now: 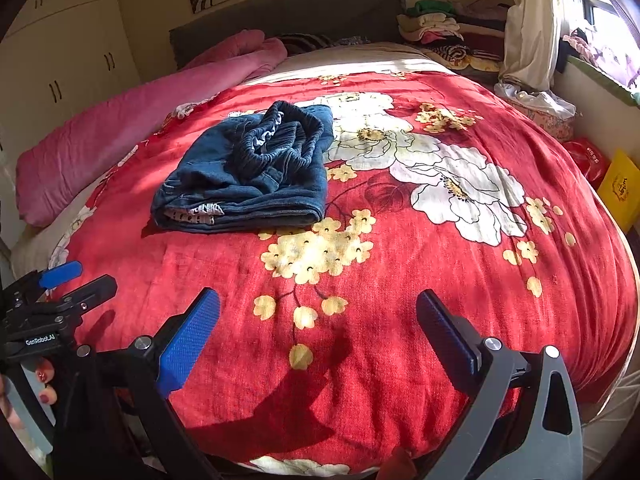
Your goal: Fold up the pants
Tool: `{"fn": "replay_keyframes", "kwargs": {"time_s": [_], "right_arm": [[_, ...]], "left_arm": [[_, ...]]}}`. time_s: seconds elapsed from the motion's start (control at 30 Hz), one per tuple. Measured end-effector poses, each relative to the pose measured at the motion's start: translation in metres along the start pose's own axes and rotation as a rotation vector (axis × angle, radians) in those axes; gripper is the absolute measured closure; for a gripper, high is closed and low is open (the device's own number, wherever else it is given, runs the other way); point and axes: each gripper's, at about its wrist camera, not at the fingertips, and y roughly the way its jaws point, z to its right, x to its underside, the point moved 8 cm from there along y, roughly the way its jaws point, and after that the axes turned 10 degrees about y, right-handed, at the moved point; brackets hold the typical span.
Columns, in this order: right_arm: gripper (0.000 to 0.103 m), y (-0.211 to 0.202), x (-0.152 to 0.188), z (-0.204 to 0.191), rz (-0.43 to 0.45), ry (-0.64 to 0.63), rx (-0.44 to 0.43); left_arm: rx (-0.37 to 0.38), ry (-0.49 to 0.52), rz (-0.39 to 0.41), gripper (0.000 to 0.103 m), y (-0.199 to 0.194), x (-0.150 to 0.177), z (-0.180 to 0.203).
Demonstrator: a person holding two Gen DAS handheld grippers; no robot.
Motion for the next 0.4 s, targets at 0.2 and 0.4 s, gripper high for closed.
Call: {"fn": "replay_keyframes", "kwargs": {"time_s": [0.2, 0.4], "right_arm": [[0.005, 0.010, -0.040, 0.067, 0.037, 0.104, 0.076], [0.005, 0.025, -0.107, 0.171, 0.080, 0.161, 0.258]], "left_arm": [[-0.005, -0.084, -0.037, 0.010, 0.022, -0.023, -0.058], [-0.167, -0.157, -0.145, 0.010, 0.094, -0.060, -0.186]]}}
